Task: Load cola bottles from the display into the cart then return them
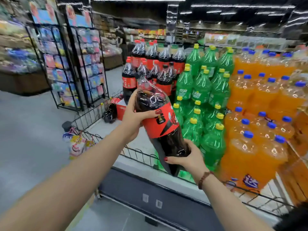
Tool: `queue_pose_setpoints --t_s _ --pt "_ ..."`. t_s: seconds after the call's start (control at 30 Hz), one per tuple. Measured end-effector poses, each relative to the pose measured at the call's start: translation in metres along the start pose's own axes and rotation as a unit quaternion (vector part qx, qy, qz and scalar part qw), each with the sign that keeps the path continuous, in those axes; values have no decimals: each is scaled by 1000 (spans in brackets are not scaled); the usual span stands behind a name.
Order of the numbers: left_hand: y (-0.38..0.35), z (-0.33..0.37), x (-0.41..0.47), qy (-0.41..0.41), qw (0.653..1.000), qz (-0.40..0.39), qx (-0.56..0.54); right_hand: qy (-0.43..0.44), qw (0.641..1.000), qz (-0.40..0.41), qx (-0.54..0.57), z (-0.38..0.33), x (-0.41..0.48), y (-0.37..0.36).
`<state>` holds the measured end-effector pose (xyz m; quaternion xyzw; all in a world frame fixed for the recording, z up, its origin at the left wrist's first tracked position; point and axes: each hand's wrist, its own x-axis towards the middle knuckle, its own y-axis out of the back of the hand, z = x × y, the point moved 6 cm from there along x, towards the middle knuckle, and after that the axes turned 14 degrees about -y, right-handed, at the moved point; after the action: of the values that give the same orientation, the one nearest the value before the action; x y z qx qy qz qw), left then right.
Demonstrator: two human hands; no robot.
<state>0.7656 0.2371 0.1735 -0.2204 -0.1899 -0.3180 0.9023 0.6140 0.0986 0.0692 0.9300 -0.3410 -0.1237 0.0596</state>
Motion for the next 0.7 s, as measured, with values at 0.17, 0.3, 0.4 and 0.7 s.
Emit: queue_pose_setpoints --t_s 0.17,0.3,0.4,0.7 --pt "64 23 34 -47 996 43 68 4 998 -66 21 -22 47 -79" --pt "107 22 65 -48 992 79 86 16 993 -116 32 -38 91 -123" --pt "132 10 94 -61 985 103 122 22 988 -152 30 -49 131 -149" --pt "182 -49 182 -52 965 156 203 -38 971 -235 33 -56 253 -203"
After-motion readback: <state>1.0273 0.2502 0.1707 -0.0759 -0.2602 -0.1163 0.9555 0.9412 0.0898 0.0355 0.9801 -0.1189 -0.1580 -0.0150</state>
